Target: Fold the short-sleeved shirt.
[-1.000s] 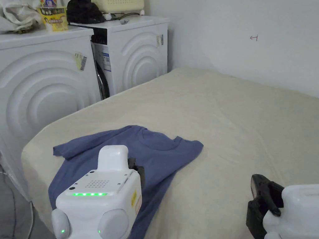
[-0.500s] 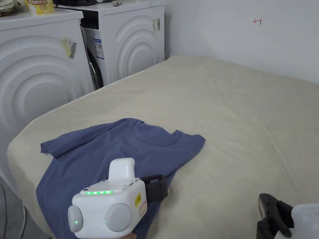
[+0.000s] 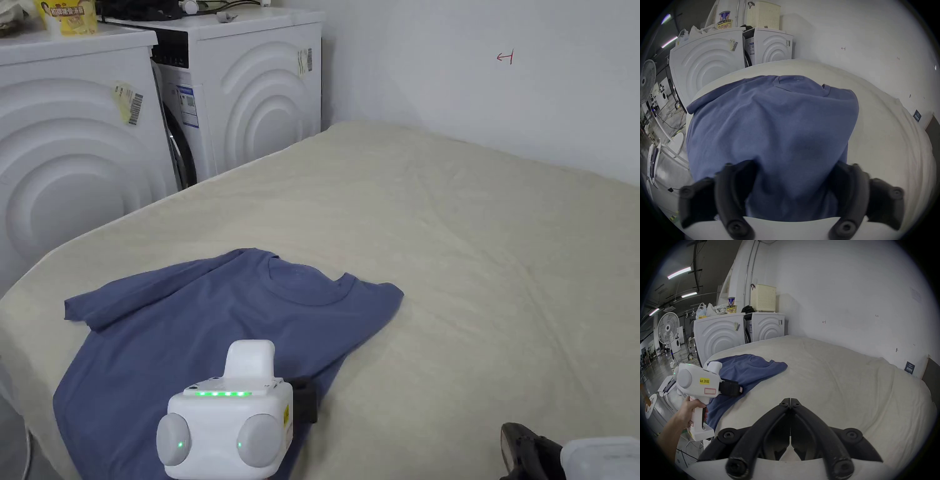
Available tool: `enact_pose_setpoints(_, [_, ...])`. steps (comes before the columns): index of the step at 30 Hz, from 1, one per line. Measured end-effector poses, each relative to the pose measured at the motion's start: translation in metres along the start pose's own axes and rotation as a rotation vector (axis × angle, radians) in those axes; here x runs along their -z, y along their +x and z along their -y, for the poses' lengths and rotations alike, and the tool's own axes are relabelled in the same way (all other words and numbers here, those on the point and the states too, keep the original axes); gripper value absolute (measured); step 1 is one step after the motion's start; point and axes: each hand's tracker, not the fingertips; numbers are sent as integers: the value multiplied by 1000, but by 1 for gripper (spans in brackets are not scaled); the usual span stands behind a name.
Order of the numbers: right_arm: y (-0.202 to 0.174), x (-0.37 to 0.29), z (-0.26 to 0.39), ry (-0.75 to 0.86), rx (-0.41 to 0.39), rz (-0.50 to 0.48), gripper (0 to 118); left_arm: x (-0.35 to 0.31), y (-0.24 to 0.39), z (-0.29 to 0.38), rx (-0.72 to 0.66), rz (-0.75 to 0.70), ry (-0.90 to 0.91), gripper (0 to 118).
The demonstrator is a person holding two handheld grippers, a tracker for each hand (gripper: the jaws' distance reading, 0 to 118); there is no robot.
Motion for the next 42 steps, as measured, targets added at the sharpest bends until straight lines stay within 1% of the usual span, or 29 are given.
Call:
enact_pose_setpoints(1, [0,0,0,-3,1,0,0,-3,-1,-1,-13,-17,17,75])
enact_pose_setpoints(2, [0,0,1,-4,4,-2,0,-4,-3,-2,-22,-21,34,62])
enact_pose_setpoints(3, [1,0,1,-6,6,-5,0,-3,-5,-4,-34,-26,32,39])
enact_pose_setpoints(4, [1,-1,1,-7,6,-6,0,-2,-7,-4,-44,-35,32,11])
enact_pose_setpoints(5, [1,-1,1,-8,5,-6,0,0,-11,-5,-50,-50,29,9])
enact_pose_setpoints(6, [1,-2,1,-11,1,-5,0,0,-15,-6,-79,7,1,9])
enact_pose_setpoints(9, [2,-6,1,-12,-7,6,0,-7,-14,-12,-71,-9,10,7])
enact_pose_setpoints(11, [5,-9,0,-8,2,13,0,-8,-9,-12,-27,-27,-2,7])
enact_pose_setpoints(14, [12,-17,-3,4,25,25,0,-24,-11,-14,-42,-21,26,7])
enact_pose_setpoints(16, [17,-26,-7,18,32,40,0,-47,-19,-22,-109,14,82,7])
enact_pose_setpoints(17, [20,-31,-9,27,33,48,0,-58,-22,-26,-125,2,115,7])
enact_pose_setpoints(18, [23,-35,-11,38,39,61,0,-71,-26,-32,-117,-11,106,7])
enact_pose_setpoints(20, [30,-46,-13,59,58,71,0,-98,-30,-42,-115,-16,178,7])
enact_pose_setpoints(21, [34,-52,-15,68,71,73,0,-112,-31,-50,-109,-8,179,7])
enact_pose_setpoints(24, [43,-71,-18,97,96,95,0,-161,-21,-77,-55,4,307,7])
enact_pose_setpoints(30, [69,-120,-24,180,127,170,0,-245,30,-129,67,96,481,7])
enact_pose_setpoints(33, [88,-149,-25,237,151,232,0,-280,65,-143,139,193,530,7])
enact_pose_setpoints(37, [119,-187,-25,288,183,340,0,-323,122,-147,233,382,591,7])
enact_pose_setpoints(39, [135,-208,-23,314,205,389,0,-345,158,-140,272,436,613,7])
enact_pose_setpoints(40, [144,-218,-22,324,216,417,0,-353,175,-136,312,472,627,7])
enact_pose_setpoints(42, [159,-239,-17,339,226,476,0,-364,207,-126,339,559,635,7])
